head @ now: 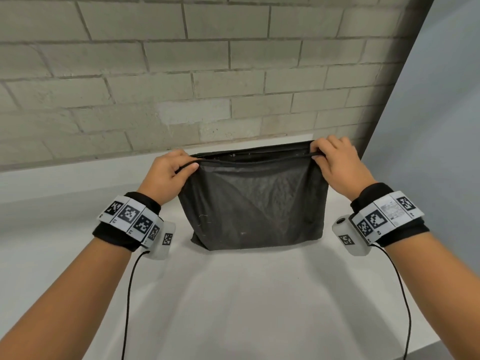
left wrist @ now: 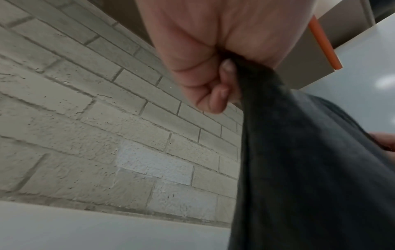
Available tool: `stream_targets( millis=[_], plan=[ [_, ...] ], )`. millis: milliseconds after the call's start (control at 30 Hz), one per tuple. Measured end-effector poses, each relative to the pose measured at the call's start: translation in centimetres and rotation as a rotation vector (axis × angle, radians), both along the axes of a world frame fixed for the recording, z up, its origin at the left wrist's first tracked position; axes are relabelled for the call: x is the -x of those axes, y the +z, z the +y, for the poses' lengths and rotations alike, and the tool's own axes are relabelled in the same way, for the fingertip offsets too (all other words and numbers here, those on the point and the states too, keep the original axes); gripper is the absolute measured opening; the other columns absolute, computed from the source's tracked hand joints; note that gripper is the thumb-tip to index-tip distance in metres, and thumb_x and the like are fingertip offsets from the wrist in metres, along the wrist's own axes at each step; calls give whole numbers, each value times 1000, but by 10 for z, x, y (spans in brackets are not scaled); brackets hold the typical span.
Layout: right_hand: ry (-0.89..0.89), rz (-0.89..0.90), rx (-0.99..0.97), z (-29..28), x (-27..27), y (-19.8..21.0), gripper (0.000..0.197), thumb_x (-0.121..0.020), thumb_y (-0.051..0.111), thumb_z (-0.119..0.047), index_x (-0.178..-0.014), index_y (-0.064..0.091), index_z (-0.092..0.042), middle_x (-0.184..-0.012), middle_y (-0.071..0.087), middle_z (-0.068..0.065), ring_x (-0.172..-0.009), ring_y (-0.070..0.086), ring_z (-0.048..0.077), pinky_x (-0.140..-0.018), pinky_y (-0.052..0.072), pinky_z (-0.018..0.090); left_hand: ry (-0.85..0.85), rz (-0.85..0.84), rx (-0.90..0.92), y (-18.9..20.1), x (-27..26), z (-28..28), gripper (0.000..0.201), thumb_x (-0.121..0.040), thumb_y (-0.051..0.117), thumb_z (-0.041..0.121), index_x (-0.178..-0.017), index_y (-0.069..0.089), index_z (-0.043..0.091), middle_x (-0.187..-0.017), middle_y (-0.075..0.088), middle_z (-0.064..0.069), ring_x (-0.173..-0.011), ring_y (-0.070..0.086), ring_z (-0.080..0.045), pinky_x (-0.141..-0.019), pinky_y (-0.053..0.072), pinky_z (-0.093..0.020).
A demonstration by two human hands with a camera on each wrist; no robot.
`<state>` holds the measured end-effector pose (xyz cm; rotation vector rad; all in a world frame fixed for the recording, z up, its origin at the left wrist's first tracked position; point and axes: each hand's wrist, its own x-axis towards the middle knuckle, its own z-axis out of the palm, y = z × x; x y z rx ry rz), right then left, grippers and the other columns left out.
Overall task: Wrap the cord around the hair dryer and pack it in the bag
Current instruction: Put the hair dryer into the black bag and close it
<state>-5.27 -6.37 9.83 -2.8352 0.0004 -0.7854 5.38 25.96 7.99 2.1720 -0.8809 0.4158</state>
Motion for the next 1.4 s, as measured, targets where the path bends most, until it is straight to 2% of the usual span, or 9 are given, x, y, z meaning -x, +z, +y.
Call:
stream_targets(
  millis=[133,300,400,567,667,800,1033,1200,1400],
  plan=[
    [-27,40,-48,1,6,1,31,-95,42,-27,-125,46,-17,-100,55,3,-99,47,30,-90,31,42,-95,47,94,0,4,0,28,-89,47,10,-111,61,21,-103,59,36,-102,48,23,-93,31,1],
    [-109,-14,128,-3,3,1,34,-94,35,-30,-104,61,-10,-96,67,11,-92,53,34,-85,34,43,-80,140,-1,10,9,-2,39,-92,45,3,-127,51,19,-117,55,8,-110,49,2,-95,32,-4],
    [-124,-6,158,-1,2,4,37,-90,32,-26,-104,62,-8,-98,69,13,-98,55,34,-99,31,45,-122,161,-73,11,13,-6,32,-93,42,5,-119,58,15,-114,58,9,-110,51,-5,-91,32,-1],
    [50,217,171,23,6,10,44,-85,50,-15,-128,47,-20,-116,64,10,-114,52,30,-116,4,50,-171,203,4,9,20,-10,20,-92,47,10,-99,59,25,-97,61,16,-89,55,12,-81,40,-3],
    [181,323,218,44,-3,4,44,-89,52,-36,-131,44,-24,-124,62,4,-114,54,27,-112,21,44,-159,207,14,9,23,-14,18,-92,47,11,-98,60,23,-94,62,14,-86,56,13,-79,40,-1],
    [225,170,107,50,-9,5,24,-94,46,-21,-107,63,-10,-102,67,9,-96,59,31,-81,41,36,-139,215,2,13,24,-7,19,-92,47,9,-99,63,15,-91,61,18,-83,56,16,-75,40,0],
    [144,69,59,68,-11,5,32,-85,45,-7,-112,62,-13,-108,66,10,-100,54,33,-90,39,40,-106,205,33,10,25,-4,17,-91,50,10,-98,65,16,-89,63,17,-81,57,14,-75,42,-2],
    [392,141,0,126,-12,8,48,-88,48,-28,-134,44,-17,-135,54,6,-124,47,24,-109,33,38,-115,167,36,9,29,-9,16,-89,53,10,-98,65,16,-89,64,14,-82,57,12,-75,43,-4],
    [367,211,-235,148,-20,8,30,-91,51,-18,-118,59,-9,-118,60,9,-110,54,23,-100,41,34,-117,379,193,9,31,9,37,-79,63,-1,-99,55,30,-99,56,12,-76,61,-2,-75,50,-13]
  ],
)
